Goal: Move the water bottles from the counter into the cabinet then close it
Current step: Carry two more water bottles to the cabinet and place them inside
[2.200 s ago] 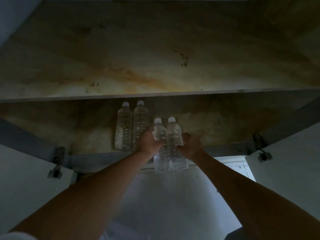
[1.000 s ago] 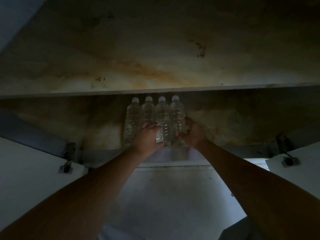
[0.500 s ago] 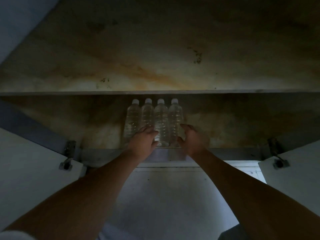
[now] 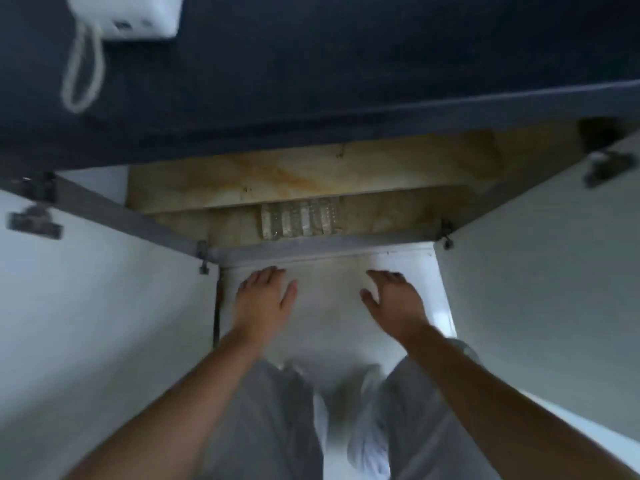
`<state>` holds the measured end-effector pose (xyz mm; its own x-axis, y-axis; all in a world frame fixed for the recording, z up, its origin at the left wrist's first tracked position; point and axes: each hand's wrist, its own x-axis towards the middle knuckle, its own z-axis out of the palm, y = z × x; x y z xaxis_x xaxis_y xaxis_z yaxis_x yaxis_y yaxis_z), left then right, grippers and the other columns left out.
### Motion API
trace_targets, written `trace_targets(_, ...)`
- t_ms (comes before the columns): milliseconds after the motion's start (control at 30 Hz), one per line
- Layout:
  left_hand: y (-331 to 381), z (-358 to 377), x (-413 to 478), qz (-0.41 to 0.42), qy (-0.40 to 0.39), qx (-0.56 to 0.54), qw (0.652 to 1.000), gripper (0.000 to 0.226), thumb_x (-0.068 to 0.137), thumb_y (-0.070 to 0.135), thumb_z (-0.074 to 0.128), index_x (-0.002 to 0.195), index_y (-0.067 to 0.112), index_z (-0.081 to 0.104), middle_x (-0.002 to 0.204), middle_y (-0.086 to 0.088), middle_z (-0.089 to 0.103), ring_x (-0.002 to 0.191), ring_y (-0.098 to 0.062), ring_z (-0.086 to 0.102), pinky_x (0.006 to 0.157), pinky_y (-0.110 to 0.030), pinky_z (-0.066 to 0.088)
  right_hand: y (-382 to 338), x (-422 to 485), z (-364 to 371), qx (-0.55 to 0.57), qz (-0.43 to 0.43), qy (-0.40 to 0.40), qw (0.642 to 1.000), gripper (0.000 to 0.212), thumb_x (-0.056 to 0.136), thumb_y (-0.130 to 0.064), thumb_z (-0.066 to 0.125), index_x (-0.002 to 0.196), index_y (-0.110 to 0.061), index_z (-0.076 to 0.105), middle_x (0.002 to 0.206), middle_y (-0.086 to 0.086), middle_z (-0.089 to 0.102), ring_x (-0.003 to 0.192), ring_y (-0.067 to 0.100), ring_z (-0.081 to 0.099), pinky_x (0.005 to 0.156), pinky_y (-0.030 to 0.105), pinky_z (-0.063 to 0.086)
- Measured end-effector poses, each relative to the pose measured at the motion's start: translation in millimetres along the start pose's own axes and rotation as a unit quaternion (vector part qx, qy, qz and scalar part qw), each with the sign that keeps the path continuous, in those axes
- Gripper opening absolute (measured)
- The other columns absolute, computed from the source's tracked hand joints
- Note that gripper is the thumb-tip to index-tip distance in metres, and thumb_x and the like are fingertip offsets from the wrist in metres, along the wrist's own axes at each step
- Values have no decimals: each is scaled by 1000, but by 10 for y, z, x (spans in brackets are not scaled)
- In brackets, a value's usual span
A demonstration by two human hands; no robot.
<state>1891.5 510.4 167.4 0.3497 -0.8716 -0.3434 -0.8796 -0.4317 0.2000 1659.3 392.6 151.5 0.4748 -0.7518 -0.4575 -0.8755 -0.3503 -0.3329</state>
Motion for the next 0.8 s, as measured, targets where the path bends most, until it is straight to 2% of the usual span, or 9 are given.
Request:
trace_targets(100, 119, -943, -557, 19, 16, 43, 999, 48, 95, 45, 41, 108, 9, 70, 103, -13, 72, 91, -37, 68, 76, -42, 52, -122, -750, -816, 0, 17, 32, 999, 47, 96, -39, 55, 136, -15, 58, 128, 8, 66, 118, 30, 58, 94, 40, 50)
trace_targets(233, 421, -2038, -1318, 71, 21, 56, 996, 54, 100, 47, 35, 122, 9, 66, 121, -10, 68, 107, -33, 63, 86, -43, 51, -452, -1606, -1856, 0, 10, 46, 999, 47, 98, -44, 48, 139, -21, 54, 139, -1, 60, 129, 24, 50, 102, 39, 45)
trace_targets(333, 667, -2577, -1787, 101, 39, 66, 992, 55, 100, 48, 34, 124, 8, 65, 125, -10, 67, 110, -32, 62, 91, -44, 50, -669, -2088, -2354, -9, -17, 66, 998, 49, 98, -47, 46, 138, -21, 53, 140, -1, 58, 131, 23, 48, 103, 40, 45)
trace_targets(467, 911, -2935, -2121, 105, 80, 73, 989, 56, 100, 48, 33, 122, 8, 65, 122, -10, 67, 109, -32, 62, 90, -43, 50, -866, -2449, -2677, -34, -67, 79, 994, 50, 97, -46, 49, 139, -19, 52, 139, 0, 58, 131, 23, 48, 104, 39, 42)
trace_targets(600, 1144, -3146, -2305, 102, 117, 65, 986, 55, 100, 49, 33, 118, 10, 67, 118, -7, 69, 106, -31, 63, 90, -42, 50, -926, -2688, -2901, -26, -87, 124, 988, 46, 95, -41, 53, 135, -18, 54, 133, -1, 61, 127, 24, 51, 102, 40, 46)
trace_targets(700, 1266, -3219, -2300, 111, 106, 69, 986, 56, 98, 52, 30, 111, 13, 68, 109, -5, 71, 100, -30, 65, 87, -41, 50, -889, -2853, -3069, -12, -70, 169, 983, 43, 97, -40, 53, 133, -18, 54, 133, -2, 61, 127, 23, 51, 102, 40, 46)
trace_targets(800, 1367, -3280, -2136, 144, 93, 50, 984, 55, 97, 51, 33, 113, 13, 69, 106, -4, 72, 97, -30, 67, 81, -41, 52, -782, -2989, -3149, 4, -17, 202, 979, 50, 99, -44, 51, 141, -18, 51, 143, -3, 56, 135, 21, 46, 107, 39, 42)
